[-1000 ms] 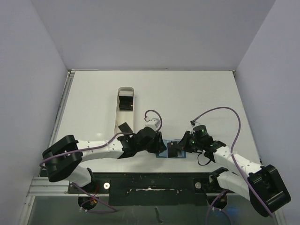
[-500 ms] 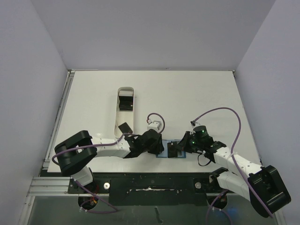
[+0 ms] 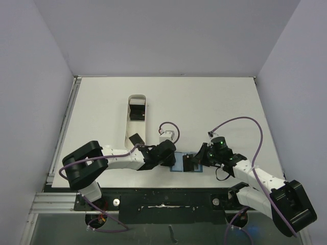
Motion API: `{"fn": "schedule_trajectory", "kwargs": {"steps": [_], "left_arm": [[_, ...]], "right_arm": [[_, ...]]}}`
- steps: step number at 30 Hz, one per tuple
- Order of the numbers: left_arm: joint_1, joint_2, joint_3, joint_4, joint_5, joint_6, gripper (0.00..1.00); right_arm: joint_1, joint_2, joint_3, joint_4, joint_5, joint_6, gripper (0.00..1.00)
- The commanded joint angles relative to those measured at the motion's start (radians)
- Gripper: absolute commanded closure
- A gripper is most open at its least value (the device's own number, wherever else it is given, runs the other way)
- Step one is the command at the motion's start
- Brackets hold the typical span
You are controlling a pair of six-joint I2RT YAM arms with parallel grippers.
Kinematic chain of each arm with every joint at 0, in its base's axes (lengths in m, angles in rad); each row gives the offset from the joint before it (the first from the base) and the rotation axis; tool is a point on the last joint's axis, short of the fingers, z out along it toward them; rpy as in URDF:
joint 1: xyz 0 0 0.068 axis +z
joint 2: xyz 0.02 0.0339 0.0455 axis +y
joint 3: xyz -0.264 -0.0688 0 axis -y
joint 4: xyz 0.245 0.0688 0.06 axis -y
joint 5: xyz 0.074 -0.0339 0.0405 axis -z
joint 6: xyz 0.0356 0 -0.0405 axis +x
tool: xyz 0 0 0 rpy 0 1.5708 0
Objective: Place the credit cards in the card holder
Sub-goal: Insert the credit card into the card holder.
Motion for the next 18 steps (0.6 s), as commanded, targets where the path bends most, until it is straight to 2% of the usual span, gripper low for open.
{"fn": "schedule_trajectory", "kwargs": {"steps": [1, 18], "left_arm": [[-0.001, 0.003, -0.028, -0.034, -0.017, -0.019, 0.83], [0.0, -0.021, -0.083, 0.008, -0.006, -0.076, 0.81]], "right_arm": [[-0.016, 0.013, 0.024, -0.026, 0.024, -0.045, 1.0], [-0.035, 0.053, 0.037, 0.019, -0.018, -0.073, 1.0]]}}
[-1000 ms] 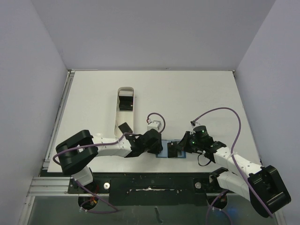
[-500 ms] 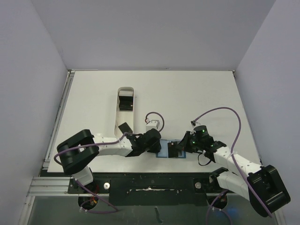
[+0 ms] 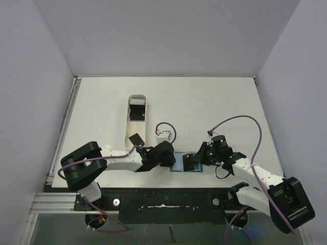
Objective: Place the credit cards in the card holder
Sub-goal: Insert the credit card into the card holder.
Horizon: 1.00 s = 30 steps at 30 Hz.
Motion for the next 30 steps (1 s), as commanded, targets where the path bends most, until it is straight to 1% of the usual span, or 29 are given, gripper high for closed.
{"fn": "schedule_trajectory", "kwargs": {"steps": [1, 13, 21, 30], "left_arm": [[-0.001, -0.001, -0.03, -0.05, 0.003, -0.006, 0.81], [-0.002, 0.011, -0.031, -0.024, 0.023, -0.01, 0.81], [-0.002, 0.004, -0.034, -0.02, 0.027, -0.012, 0.81], [-0.002, -0.029, -0.033, -0.046, 0.041, -0.035, 0.81]], "right_arm": [[-0.01, 0.017, 0.02, 0.018, 0.008, -0.04, 1.0], [-0.009, 0.054, 0.034, 0.051, -0.011, -0.058, 1.0], [-0.01, 0.052, 0.034, 0.082, -0.011, -0.051, 1.0], [-0.009, 0.059, -0.001, 0.128, -0.014, -0.002, 1.0]]}}
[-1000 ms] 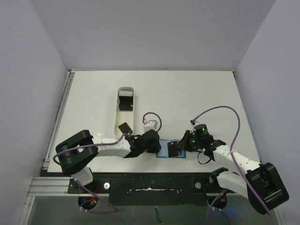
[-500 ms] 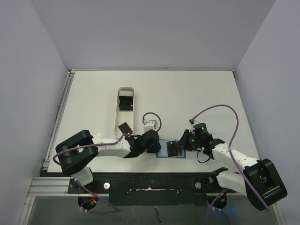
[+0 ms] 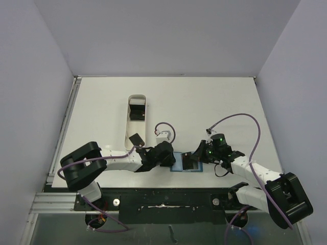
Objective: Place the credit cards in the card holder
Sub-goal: Insert the credit card into the card holder.
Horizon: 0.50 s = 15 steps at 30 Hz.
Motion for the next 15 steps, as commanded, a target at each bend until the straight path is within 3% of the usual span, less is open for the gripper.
{"fn": "schedule_trajectory", "kwargs": {"steps": [1, 15], "left_arm": [[-0.003, -0.031, -0.025, -0.067, 0.039, -0.018, 0.81], [-0.007, -0.106, -0.087, -0.059, 0.034, -0.058, 0.81]], "right_arm": [[-0.008, 0.013, -0.013, 0.058, 0.014, 0.017, 1.0], [-0.006, 0.016, -0.035, 0.069, 0.008, 0.028, 1.0]]}}
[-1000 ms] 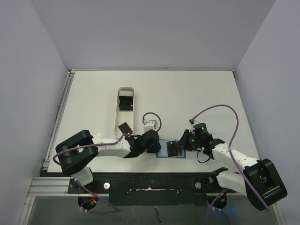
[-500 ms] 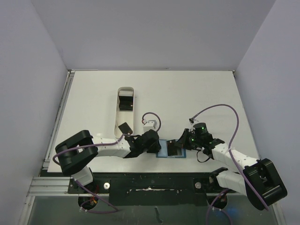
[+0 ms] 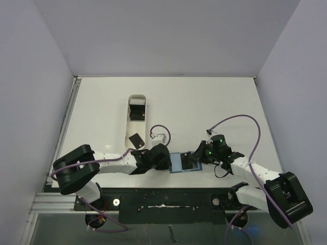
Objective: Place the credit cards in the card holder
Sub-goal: Insert the credit card into the card holder.
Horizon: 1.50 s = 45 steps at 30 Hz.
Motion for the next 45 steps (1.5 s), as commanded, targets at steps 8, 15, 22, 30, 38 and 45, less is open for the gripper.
{"fn": "schedule_trajectory", "kwargs": {"steps": [8, 15, 22, 30, 38, 45], "left_arm": [[-0.005, 0.009, -0.018, 0.007, 0.015, -0.001, 0.85], [-0.006, 0.011, -0.015, 0.009, 0.013, 0.002, 0.89], [-0.006, 0.013, -0.005, 0.006, 0.012, 0.007, 0.9], [-0.007, 0.022, -0.005, 0.015, 0.02, 0.012, 0.9], [-0.007, 0.017, -0.01, 0.035, 0.02, 0.012, 0.9], [-0.005, 0.024, 0.004, 0.029, 0.026, 0.018, 0.89]], "right_arm": [[0.014, 0.015, -0.008, 0.022, 0.005, -0.005, 1.0], [0.043, 0.024, -0.009, 0.024, 0.007, 0.009, 1.0], [0.058, 0.032, 0.006, 0.016, 0.006, 0.011, 1.0], [0.091, 0.066, 0.053, -0.037, 0.039, 0.003, 0.83], [0.157, 0.061, 0.074, -0.059, 0.093, 0.028, 0.69], [0.213, 0.132, 0.139, -0.049, 0.106, 0.014, 0.7]]}}
